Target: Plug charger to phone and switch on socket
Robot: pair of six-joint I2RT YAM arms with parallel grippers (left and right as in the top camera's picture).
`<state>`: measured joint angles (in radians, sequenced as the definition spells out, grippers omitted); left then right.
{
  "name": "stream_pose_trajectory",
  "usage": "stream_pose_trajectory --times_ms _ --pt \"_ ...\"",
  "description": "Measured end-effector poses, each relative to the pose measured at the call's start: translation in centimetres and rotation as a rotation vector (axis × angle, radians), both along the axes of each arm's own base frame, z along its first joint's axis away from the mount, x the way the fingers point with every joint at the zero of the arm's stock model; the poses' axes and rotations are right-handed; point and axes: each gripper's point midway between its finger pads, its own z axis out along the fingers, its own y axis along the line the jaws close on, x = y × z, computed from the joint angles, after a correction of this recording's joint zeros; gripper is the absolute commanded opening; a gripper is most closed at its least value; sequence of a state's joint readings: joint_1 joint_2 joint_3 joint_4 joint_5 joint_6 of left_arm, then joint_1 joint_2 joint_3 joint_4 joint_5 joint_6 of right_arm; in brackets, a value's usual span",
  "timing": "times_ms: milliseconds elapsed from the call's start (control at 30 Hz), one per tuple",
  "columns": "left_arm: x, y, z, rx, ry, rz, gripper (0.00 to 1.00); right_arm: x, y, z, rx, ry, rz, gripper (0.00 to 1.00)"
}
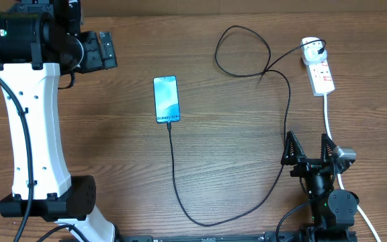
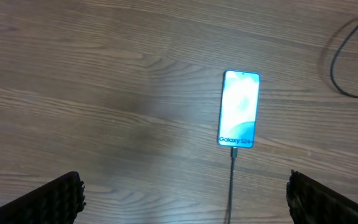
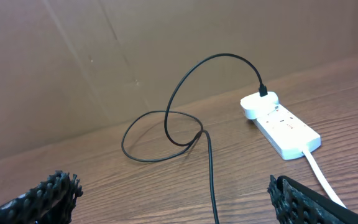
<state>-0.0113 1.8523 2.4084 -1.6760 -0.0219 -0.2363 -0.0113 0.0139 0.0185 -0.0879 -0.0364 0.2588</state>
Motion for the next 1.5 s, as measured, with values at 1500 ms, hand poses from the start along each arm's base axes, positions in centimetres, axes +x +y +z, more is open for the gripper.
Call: stream_pose_trajectory --times_ms 1500 --pt "-12.5 -1.5 -12.8 -0.058 -1.001 -0.086 1.00 0.0 0.0 0.0 0.002 0.000 0.000 1.00"
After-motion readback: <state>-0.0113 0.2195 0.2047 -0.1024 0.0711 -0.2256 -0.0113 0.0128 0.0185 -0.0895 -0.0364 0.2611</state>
